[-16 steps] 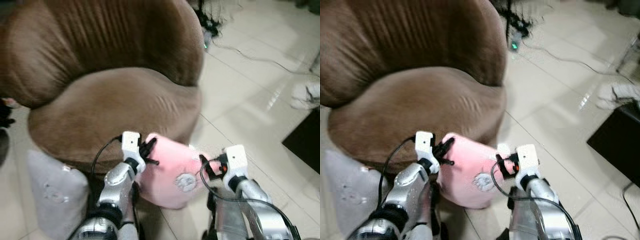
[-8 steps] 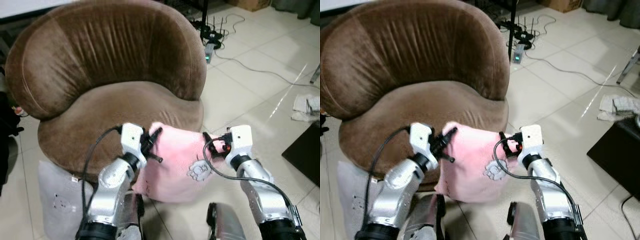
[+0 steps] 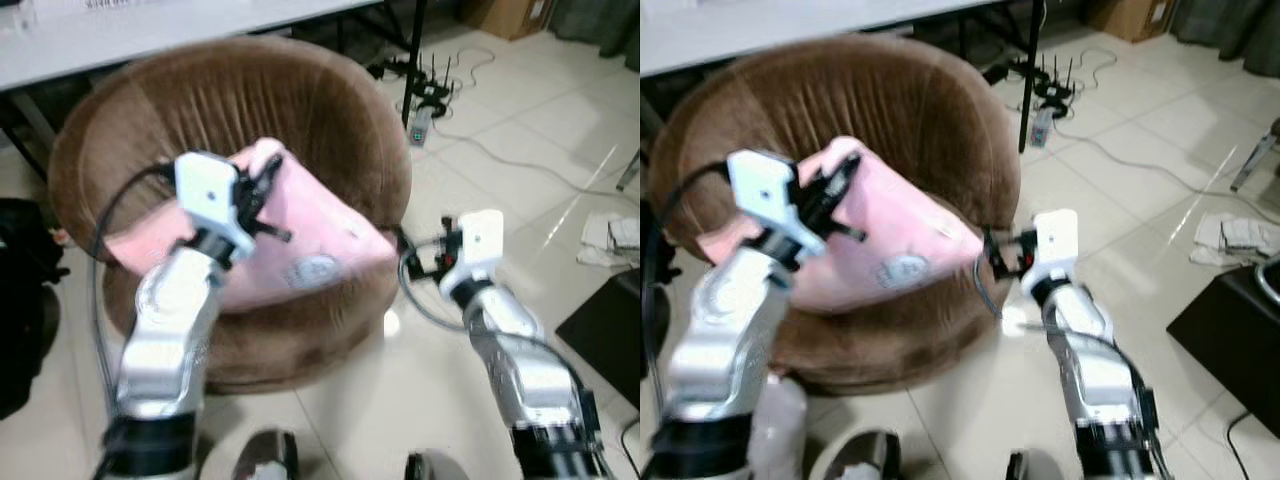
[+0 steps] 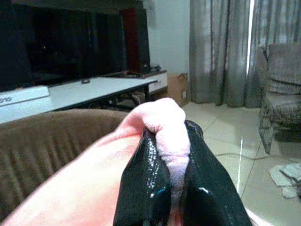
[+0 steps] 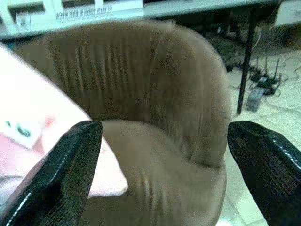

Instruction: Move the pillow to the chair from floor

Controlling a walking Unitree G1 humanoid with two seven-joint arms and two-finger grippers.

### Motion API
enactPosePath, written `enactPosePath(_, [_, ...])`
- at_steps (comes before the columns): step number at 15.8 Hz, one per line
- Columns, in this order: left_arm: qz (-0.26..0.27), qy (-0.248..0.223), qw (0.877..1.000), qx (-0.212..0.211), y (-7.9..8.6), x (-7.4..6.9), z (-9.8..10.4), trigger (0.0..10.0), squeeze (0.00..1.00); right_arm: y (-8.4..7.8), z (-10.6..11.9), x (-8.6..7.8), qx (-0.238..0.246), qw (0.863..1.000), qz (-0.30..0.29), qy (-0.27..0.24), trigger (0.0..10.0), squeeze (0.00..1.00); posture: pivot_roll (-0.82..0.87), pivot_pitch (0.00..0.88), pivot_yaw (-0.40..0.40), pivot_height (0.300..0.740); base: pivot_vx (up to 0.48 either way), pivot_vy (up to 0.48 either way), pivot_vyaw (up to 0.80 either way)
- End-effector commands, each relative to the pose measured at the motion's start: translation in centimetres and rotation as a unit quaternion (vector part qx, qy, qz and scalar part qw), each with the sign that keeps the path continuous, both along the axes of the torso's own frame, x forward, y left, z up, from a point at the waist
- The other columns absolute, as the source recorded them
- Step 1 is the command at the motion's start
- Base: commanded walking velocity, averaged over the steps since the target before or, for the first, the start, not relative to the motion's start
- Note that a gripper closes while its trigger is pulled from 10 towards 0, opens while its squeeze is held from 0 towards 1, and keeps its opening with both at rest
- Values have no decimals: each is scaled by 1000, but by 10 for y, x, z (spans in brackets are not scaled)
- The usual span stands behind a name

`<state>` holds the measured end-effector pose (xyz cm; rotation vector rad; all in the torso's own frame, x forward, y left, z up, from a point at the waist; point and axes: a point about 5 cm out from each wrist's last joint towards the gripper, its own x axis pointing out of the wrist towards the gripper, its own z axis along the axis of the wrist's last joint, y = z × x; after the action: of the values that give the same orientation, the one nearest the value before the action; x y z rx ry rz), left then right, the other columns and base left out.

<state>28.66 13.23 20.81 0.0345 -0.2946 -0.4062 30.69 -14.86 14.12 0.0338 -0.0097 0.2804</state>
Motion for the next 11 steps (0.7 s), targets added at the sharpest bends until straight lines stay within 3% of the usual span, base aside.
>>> enactPosePath(1, [-12,-1,1000,2,-3,-5,2,0,0,3,10,2,9,1000,0,-10,10000,0,47,0,60,740,0,0,0])
enactPosePath(7, [80,35,996,10,23,3,-17,0,0,21,9,12,21,1000,15,3,10000,0,95,0,27,740,0,0,0])
enactPosePath(11, [82,44,995,31,20,6,-24,0,0,28,8,18,18,999,25,14,10000,0,97,0,0,740,0,0,0])
